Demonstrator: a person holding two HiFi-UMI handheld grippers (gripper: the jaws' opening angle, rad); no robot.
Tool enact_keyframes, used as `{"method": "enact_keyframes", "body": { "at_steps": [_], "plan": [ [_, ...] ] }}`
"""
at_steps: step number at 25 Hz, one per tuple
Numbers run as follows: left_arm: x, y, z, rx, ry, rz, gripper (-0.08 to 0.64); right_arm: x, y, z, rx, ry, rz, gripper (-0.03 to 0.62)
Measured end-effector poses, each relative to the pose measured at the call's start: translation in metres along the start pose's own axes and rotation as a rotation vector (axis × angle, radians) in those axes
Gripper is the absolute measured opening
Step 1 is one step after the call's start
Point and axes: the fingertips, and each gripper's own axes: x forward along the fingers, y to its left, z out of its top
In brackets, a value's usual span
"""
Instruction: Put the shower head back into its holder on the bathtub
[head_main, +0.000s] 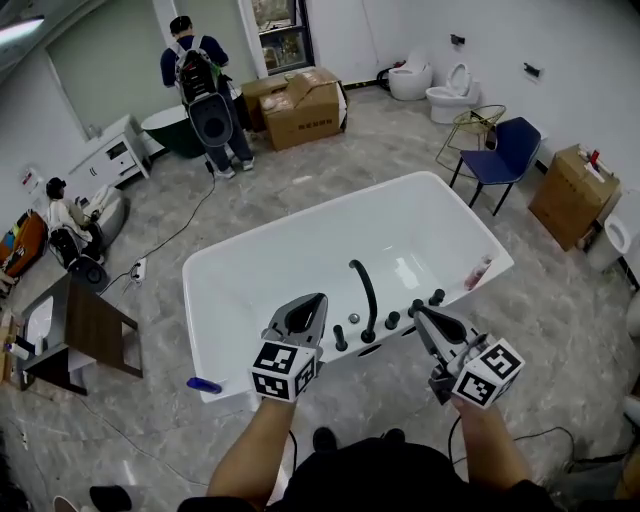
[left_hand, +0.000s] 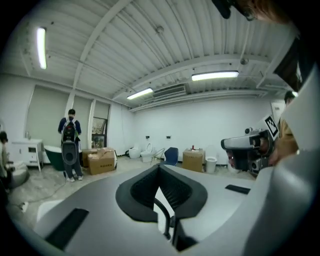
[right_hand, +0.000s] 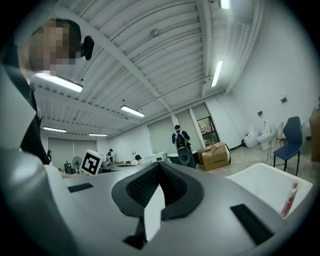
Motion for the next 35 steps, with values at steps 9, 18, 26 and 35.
{"method": "enact_keyframes", "body": {
  "at_steps": [9,18,26,35],
  "plan": [
    [-0.015,0.019,0.035,-0.028,-0.037,-0.05,0.015,0.021,0.01,0.03,-0.085,-0.02,0.095,0.015],
    [-0.025,0.028,0.029,0.065,-0.039,0.055,0.015,0.02,-0.005,0.021,-0.137,-0.025,-0.007,0.015],
    [-0.019,0.022,0.015,0.011,-0.033,0.038,0.015,0.017,-0.005,0.013,-0.139,-0.007,-0.016,0.015],
    [-0.018,0.017,0.008,-0.048,-0.026,0.031,0.015,0.008,0.002,0.012,-0.158,-0.007,-0.01,0.015]
  ]
}}
